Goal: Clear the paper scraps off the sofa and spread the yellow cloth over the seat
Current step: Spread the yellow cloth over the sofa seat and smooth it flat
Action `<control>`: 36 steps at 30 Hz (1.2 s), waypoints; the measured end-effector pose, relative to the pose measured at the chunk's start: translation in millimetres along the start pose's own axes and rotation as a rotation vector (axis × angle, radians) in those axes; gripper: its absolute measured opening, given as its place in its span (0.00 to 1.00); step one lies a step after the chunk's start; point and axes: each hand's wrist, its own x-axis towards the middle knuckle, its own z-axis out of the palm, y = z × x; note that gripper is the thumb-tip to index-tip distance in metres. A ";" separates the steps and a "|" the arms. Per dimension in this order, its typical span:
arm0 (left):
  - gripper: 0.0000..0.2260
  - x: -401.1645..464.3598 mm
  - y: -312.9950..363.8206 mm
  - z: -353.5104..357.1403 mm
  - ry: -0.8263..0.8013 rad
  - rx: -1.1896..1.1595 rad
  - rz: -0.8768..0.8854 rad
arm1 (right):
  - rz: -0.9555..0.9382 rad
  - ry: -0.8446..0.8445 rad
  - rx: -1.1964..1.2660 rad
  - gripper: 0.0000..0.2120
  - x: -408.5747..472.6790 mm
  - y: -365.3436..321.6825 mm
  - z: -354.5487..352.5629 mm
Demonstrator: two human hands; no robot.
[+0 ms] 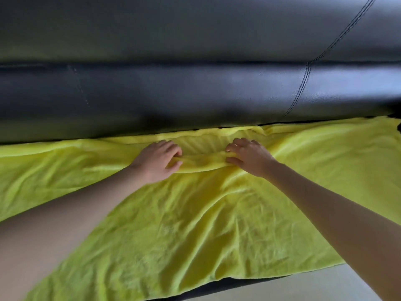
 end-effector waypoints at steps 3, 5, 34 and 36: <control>0.18 -22.2 -22.4 -9.8 -0.092 -0.013 -0.070 | -0.004 0.065 -0.031 0.14 -0.1 0.5 -3.5; 0.22 -29.3 -32.9 -18.6 -0.140 0.025 -0.097 | 0.022 0.107 -0.031 0.12 1.7 1.4 -9.2; 0.06 -26.4 -64.5 -42.4 -0.221 -0.108 -0.320 | 0.147 -0.313 0.154 0.02 29.4 14.2 -21.3; 0.05 -22.4 -63.8 -45.0 -0.115 -0.108 -0.342 | 0.159 -0.257 0.133 0.02 30.8 14.6 -26.2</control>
